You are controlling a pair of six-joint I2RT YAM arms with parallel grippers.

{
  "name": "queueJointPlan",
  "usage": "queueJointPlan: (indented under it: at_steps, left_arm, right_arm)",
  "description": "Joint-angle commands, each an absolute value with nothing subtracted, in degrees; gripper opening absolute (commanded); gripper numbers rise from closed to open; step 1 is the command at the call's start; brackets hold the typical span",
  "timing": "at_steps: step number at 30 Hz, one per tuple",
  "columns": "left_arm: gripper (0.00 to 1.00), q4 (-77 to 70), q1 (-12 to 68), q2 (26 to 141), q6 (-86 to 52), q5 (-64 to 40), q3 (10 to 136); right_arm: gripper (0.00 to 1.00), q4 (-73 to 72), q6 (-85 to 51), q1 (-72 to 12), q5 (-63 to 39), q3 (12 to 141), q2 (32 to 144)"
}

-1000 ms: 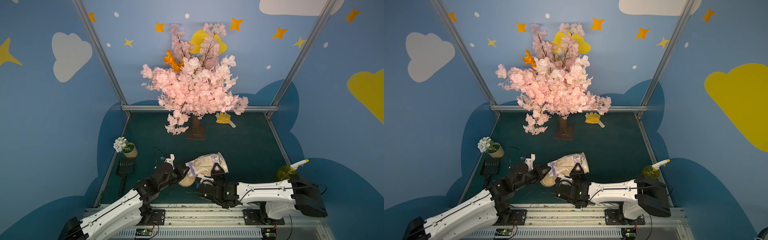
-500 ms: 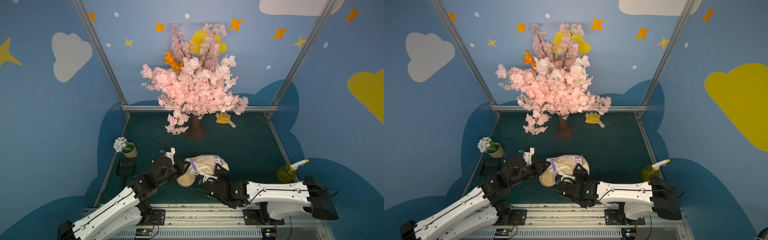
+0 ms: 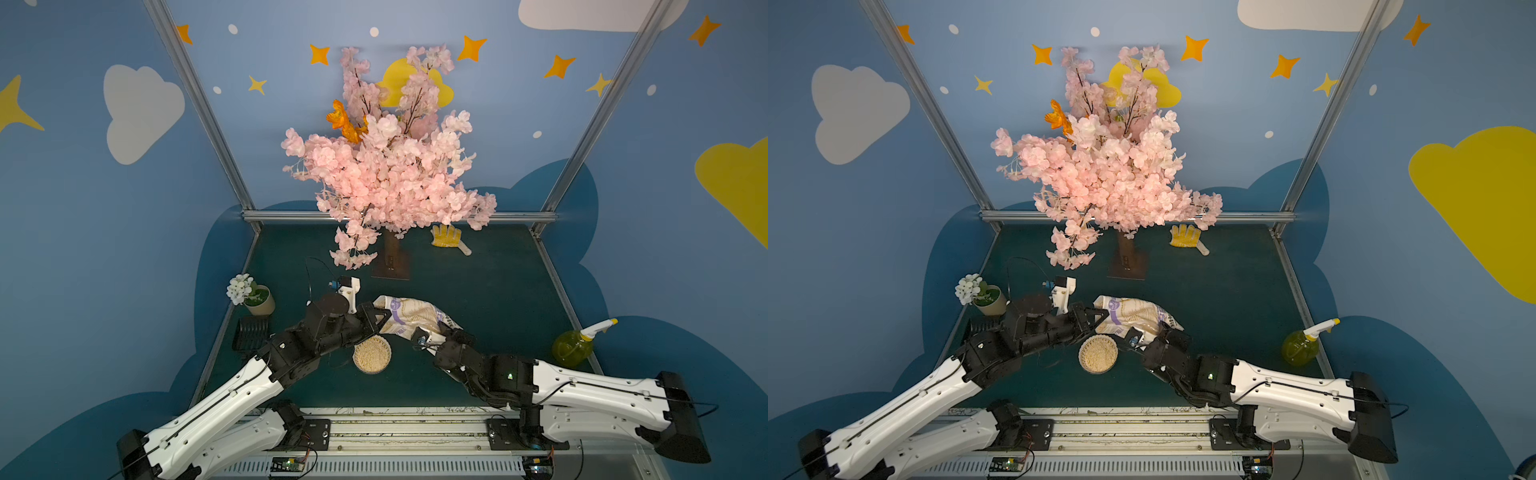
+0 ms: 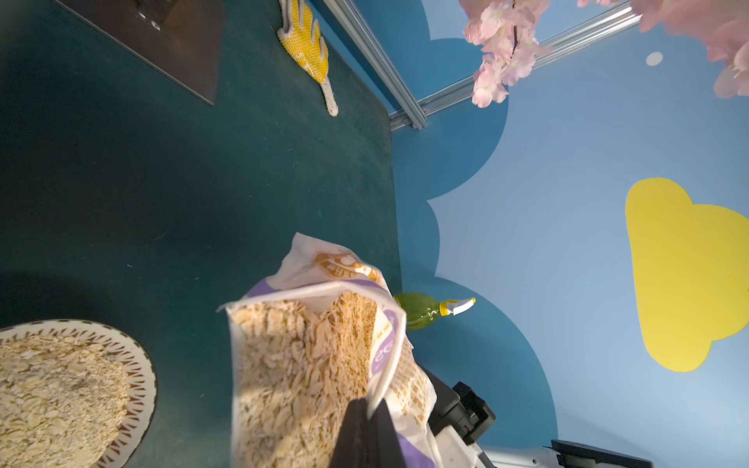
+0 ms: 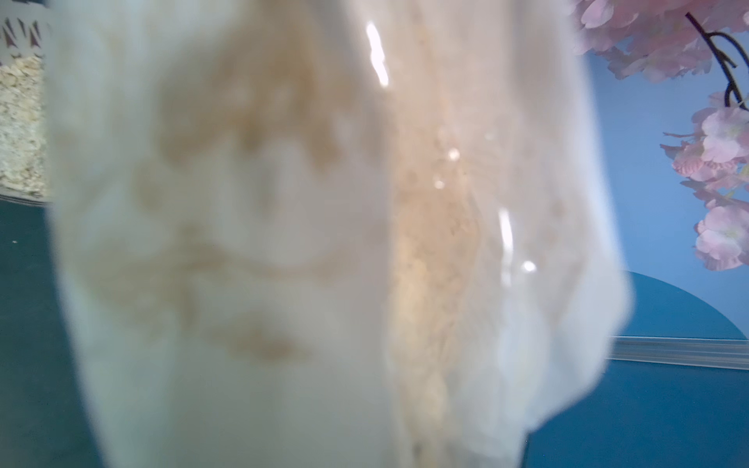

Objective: Pour the oats into the breakfast bowl
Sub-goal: Pour the oats into the bowl, then place the oats bag at the center of the board.

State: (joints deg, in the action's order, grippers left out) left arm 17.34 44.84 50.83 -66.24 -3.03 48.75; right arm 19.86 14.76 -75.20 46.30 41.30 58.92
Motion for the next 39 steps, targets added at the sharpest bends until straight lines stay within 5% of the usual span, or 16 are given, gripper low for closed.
queueJointPlan:
  at_steps: [1,5,14,19,25,29,39]
  left_arm:
    - [0.05,20.6,42.88,50.77,-65.84,3.29,51.1]
    - [0.24,20.37,42.87,52.66,-64.99,0.65,53.57]
    - [0.4,21.92,42.99,51.14,-61.68,0.32,56.73]
    - [0.43,23.93,42.98,45.34,-61.15,5.16,53.67]
    - [0.51,23.11,42.98,41.1,-61.5,7.06,50.48]
    - [0.59,19.2,43.06,42.37,-61.4,3.55,48.5]
    - [0.57,14.19,47.46,50.89,-62.32,4.0,48.83]
  right_arm:
    - [0.0,15.35,10.56,-73.45,50.97,38.89,54.89]
    - [0.0,13.64,9.89,-73.8,50.01,36.91,55.14]
    - [0.0,11.93,4.93,-74.41,49.39,36.24,55.86]
    - [0.0,7.22,-3.81,-71.82,47.09,33.52,51.97]
    - [0.0,-19.69,-17.36,-66.54,33.92,20.1,45.04]
    - [0.0,-20.87,-17.1,-65.24,33.43,20.94,49.53]
    - [0.0,-25.34,-12.06,-65.38,29.29,23.21,61.63]
